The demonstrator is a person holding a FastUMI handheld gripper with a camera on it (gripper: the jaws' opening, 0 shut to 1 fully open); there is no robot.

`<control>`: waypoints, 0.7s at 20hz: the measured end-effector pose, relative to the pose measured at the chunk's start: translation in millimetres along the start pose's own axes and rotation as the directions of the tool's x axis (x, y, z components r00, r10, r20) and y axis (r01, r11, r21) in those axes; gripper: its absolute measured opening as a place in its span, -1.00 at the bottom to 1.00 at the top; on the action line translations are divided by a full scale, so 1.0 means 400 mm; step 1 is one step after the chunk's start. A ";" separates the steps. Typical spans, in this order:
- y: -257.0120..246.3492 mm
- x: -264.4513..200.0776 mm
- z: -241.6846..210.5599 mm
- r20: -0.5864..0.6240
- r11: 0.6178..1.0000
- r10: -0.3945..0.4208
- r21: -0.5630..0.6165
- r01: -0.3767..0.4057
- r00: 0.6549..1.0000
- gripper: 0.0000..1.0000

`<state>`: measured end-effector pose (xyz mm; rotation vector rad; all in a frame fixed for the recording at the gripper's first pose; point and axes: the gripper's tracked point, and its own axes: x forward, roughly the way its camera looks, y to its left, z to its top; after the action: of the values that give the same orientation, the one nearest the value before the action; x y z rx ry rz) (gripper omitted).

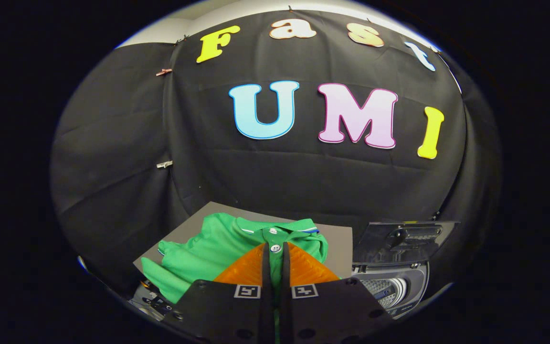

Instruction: Put the clothes into the washing machine and then close the washing machine lid.

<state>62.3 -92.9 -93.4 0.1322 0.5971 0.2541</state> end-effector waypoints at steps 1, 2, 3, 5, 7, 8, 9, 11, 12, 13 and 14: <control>-0.024 -0.006 -0.002 -0.014 1.000 0.001 0.015 -0.001 1.000 -0.82; -0.049 -0.014 0.002 -0.019 0.999 0.010 0.031 -0.010 1.000 -0.82; -0.070 -0.019 0.007 -0.018 0.999 0.025 0.043 -0.024 1.000 -0.82; -0.123 -0.028 0.012 -0.033 0.998 0.046 0.044 -0.045 0.998 -0.82; -0.181 -0.038 0.012 -0.045 0.997 0.058 0.061 -0.055 0.997 -0.83; -0.212 -0.040 0.010 -0.051 0.995 0.068 0.070 -0.065 0.996 -0.83; -0.247 -0.047 0.014 -0.059 0.995 0.077 0.073 -0.073 0.995 -0.83; -0.310 -0.067 0.013 -0.072 0.991 0.106 0.084 -0.100 0.992 -0.83; -0.350 -0.077 0.017 -0.072 0.991 0.104 0.090 -0.097 0.992 -0.82; -0.394 -0.084 0.014 -0.076 0.991 0.098 0.103 -0.090 0.992 -0.83; -0.437 -0.092 0.007 -0.082 0.989 0.093 0.120 -0.082 0.992 -0.83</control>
<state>69.3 -271.0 -105.5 0.2618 0.6947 0.3115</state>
